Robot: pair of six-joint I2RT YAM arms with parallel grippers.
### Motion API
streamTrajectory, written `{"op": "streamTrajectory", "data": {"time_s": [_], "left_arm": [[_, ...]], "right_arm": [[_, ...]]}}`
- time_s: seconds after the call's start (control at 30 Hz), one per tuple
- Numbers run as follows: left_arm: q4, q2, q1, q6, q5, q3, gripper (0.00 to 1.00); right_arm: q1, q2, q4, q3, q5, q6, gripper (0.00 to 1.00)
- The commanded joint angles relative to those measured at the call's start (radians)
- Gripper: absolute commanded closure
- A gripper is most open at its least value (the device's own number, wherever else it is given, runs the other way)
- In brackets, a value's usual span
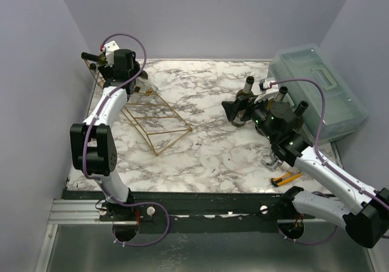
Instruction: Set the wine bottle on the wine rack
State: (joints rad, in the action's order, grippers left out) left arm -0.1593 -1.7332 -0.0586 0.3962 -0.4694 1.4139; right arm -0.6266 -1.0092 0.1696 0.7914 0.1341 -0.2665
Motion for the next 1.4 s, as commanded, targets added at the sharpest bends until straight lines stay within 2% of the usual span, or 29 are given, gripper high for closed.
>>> {"op": "streamTrajectory", "data": {"time_s": [0.0, 0.3, 0.7, 0.87, 1.2, 1.37], "left_arm": [[-0.06, 0.063, 0.003, -0.111, -0.094, 0.039, 0.08], [-0.083, 0.086, 0.003, -0.227, -0.182, 0.059, 0.02], [-0.148, 0.186, 0.003, -0.216, -0.171, 0.073, 0.01], [-0.16, 0.296, 0.003, -0.186, -0.015, 0.053, 0.01], [-0.163, 0.453, -0.001, -0.045, 0.528, -0.001, 0.01], [-0.164, 0.498, -0.052, 0.018, 0.684, -0.05, 0.01]], "right_arm": [[-0.008, 0.017, 0.027, -0.01, -0.028, -0.013, 0.0], [-0.008, 0.019, 0.022, -0.002, -0.048, -0.023, 0.0], [-0.008, 0.003, -0.059, 0.064, -0.037, -0.02, 0.0], [-0.008, 0.002, -0.121, 0.11, -0.027, -0.016, 0.0], [-0.008, 0.063, -0.316, 0.204, 0.028, -0.03, 0.0], [-0.008, 0.102, -0.428, 0.248, 0.099, -0.03, 0.0]]}}
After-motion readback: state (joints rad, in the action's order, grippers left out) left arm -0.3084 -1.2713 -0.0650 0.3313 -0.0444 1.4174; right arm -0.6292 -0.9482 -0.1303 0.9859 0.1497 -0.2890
